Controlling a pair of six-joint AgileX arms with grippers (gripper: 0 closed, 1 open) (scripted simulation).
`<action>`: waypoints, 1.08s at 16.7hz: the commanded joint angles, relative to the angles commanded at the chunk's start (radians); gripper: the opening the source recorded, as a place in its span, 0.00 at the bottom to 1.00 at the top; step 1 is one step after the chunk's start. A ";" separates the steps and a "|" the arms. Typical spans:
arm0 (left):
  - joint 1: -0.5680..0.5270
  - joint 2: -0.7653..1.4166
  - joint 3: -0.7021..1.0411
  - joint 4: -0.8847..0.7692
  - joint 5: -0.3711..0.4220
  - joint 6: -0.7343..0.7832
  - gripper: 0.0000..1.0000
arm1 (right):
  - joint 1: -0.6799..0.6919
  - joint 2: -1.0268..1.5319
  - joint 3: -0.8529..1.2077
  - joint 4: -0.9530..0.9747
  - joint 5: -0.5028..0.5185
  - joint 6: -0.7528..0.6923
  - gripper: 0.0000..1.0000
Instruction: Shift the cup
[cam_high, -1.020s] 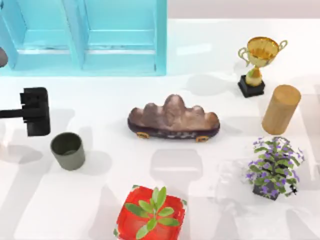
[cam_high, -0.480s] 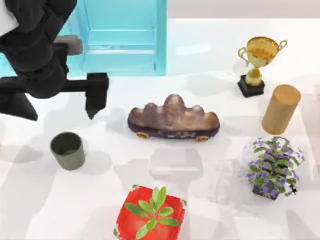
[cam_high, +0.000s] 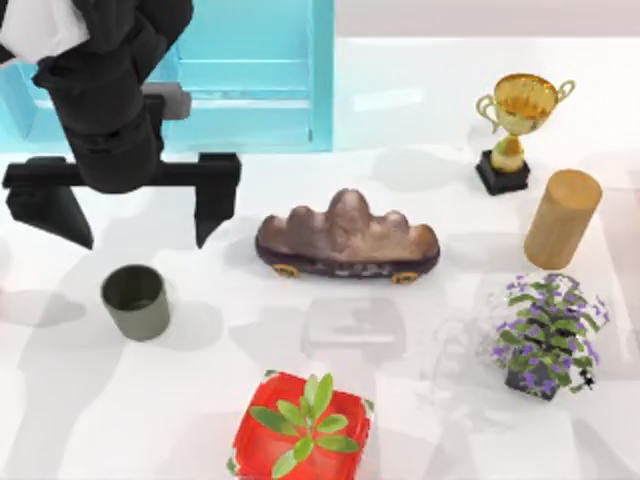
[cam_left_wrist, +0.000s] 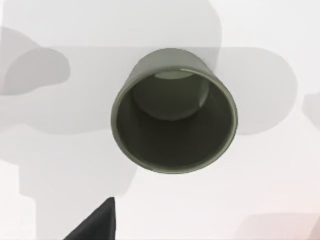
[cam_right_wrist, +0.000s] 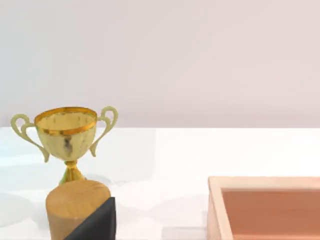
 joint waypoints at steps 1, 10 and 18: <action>0.005 -0.003 -0.003 0.003 0.000 0.001 1.00 | 0.000 0.000 0.000 0.000 0.000 0.000 1.00; 0.004 0.075 -0.230 0.318 0.000 0.005 1.00 | 0.000 0.000 0.000 0.000 0.000 0.000 1.00; 0.004 0.096 -0.282 0.378 0.000 0.005 0.85 | 0.000 0.000 0.000 0.000 0.000 0.000 1.00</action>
